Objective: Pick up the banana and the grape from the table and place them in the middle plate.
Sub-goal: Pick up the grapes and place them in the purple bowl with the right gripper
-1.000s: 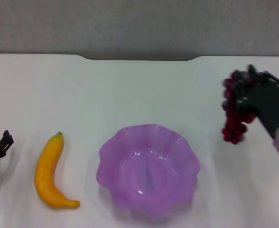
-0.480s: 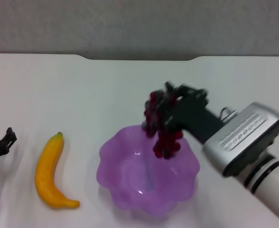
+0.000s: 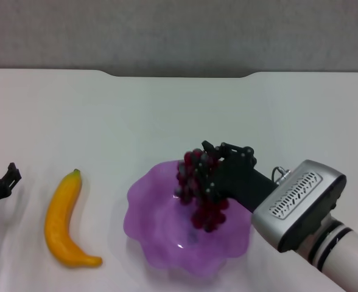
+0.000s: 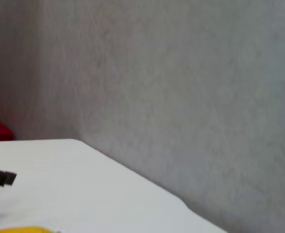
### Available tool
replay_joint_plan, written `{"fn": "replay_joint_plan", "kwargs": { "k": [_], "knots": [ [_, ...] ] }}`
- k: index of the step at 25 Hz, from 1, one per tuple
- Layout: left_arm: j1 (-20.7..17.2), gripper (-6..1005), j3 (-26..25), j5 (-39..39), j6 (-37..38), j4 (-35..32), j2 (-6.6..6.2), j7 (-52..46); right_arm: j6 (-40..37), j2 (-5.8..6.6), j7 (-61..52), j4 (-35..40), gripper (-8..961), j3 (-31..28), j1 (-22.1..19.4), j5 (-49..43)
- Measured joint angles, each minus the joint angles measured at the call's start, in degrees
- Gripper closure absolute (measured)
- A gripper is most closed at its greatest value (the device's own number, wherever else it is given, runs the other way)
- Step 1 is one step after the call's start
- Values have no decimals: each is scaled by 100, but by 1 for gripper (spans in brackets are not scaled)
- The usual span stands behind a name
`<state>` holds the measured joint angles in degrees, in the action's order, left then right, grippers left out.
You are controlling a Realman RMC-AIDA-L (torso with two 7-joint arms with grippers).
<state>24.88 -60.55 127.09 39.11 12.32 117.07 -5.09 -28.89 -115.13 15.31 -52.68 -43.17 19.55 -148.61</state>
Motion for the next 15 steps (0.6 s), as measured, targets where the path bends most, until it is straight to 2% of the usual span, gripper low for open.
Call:
{"fn": "replay_joint_plan", "kwargs": {
  "k": [6, 9, 14, 15],
  "knots": [
    [0, 106, -9, 0, 0, 5, 7, 0, -95, -1, -383, 475, 695, 146, 228, -3],
    [9, 106, -4, 0, 0, 6, 9, 0, -409, -8, -434, 694, 696, 188, 254, 3],
    [39, 105, 10, -3, 0, -12, 16, 0, -1143, -16, -593, 980, 608, 299, 226, 2],
    [39, 105, 9, -7, 0, -13, 15, 0, -1199, -16, -612, 1011, 562, 302, 225, 2]
  ]
}}
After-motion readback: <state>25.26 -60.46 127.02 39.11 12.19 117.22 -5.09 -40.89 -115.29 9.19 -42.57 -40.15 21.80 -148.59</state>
